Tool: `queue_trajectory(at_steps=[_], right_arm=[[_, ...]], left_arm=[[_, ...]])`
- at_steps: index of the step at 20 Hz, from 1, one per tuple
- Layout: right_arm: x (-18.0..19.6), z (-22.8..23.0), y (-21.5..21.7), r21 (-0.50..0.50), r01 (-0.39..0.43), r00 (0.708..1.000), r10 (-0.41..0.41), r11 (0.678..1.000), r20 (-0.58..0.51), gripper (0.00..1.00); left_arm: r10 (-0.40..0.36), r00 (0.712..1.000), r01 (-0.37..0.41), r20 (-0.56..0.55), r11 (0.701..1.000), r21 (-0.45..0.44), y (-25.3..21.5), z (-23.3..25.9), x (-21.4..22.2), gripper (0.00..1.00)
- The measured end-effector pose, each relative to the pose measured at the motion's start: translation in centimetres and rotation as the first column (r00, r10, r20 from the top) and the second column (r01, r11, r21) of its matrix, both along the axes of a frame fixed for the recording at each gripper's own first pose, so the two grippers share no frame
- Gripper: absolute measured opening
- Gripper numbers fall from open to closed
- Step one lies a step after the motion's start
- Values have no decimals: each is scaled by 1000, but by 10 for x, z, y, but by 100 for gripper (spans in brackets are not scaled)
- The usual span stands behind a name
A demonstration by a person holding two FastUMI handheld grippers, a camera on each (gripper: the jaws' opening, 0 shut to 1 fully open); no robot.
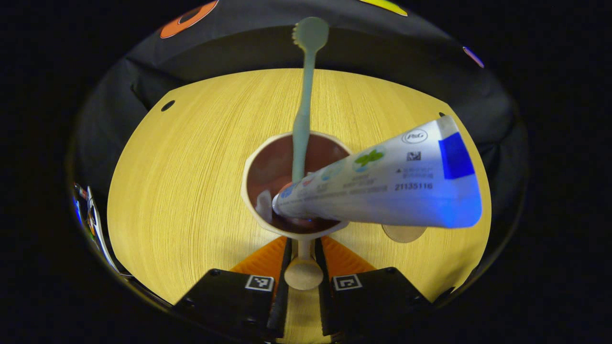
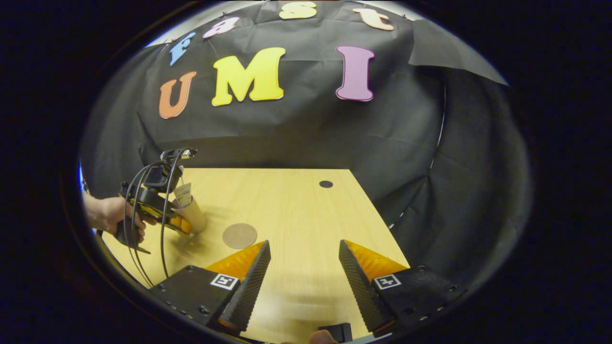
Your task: Put the toothbrush and toothpaste on the desktop into the cup, then pick up the cup and place it on the coaster on the desktop.
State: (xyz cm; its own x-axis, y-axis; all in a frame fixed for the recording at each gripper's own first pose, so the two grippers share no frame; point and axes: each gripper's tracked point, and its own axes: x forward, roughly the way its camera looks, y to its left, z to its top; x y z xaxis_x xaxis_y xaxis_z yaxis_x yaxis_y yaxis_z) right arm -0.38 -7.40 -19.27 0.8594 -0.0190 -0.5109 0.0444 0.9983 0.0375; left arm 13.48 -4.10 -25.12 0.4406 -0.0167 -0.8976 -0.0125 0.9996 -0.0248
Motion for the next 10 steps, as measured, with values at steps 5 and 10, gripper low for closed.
queue_trajectory(at_steps=[5,10], right_arm=[[-9,1,0,-8,-8,1000,8,1000,-8,87],[-13,3,2,-10,-13,1000,13,1000,-3,87]], left_arm=[[-14,1000,14,8,1000,-5,0,32,16,28],[-7,997,7,74,1000,-4,1,68,23,25]])
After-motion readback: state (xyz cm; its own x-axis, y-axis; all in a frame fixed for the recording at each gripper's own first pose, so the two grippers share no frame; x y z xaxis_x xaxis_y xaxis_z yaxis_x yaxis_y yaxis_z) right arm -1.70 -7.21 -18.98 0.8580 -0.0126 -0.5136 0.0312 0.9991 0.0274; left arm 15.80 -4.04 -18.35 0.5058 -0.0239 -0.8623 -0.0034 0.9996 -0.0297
